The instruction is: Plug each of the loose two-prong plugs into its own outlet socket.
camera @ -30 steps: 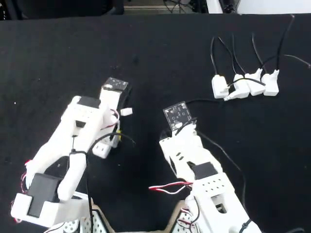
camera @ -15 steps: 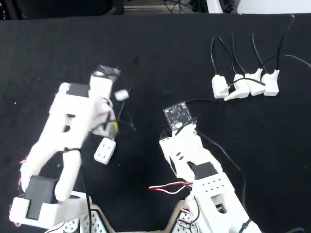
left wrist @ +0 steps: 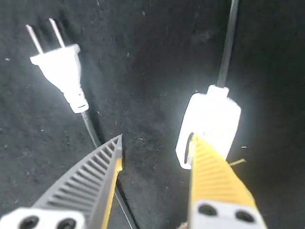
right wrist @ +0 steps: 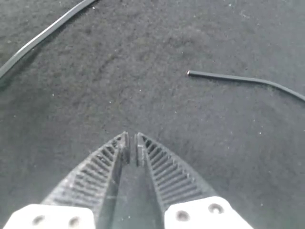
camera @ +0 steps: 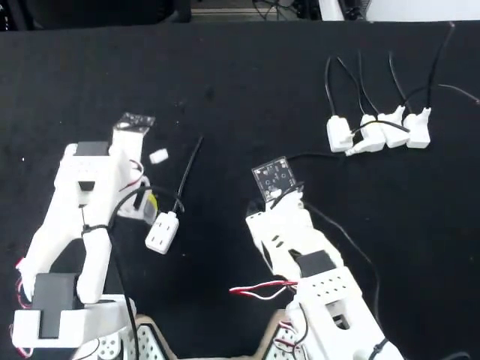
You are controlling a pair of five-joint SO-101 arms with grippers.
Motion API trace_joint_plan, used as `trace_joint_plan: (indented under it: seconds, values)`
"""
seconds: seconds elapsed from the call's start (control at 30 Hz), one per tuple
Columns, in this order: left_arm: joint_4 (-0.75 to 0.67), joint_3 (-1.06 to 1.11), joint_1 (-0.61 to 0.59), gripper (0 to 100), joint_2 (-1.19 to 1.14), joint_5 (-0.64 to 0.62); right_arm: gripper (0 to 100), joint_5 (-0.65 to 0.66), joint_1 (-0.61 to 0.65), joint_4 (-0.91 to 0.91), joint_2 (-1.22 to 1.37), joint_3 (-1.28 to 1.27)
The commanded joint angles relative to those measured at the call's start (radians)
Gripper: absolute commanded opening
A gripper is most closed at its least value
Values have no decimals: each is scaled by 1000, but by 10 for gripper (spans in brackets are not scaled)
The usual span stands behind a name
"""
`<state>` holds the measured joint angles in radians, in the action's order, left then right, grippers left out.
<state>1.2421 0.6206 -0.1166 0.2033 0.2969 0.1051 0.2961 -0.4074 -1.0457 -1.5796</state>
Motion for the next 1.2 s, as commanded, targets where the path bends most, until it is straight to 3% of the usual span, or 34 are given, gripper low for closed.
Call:
trace_joint_plan:
  seconds: [0.0,0.2,0.7,0.87,1.03,1.17]
  values:
    - [-71,42,-8,220,26,23,18,-9,-14,21,-25,61]
    - [-117,53,-10,220,26,55,18,-9,-14,21,-25,59]
    - [-52,70,-24,220,34,55,17,-9,-15,25,-27,54]
    - [-51,156,85,220,44,51,15,-11,-64,25,-27,62]
    - [-52,228,242,220,44,48,15,-170,-196,25,-27,82]
    - [-58,226,328,220,44,46,18,-196,-216,25,-27,90]
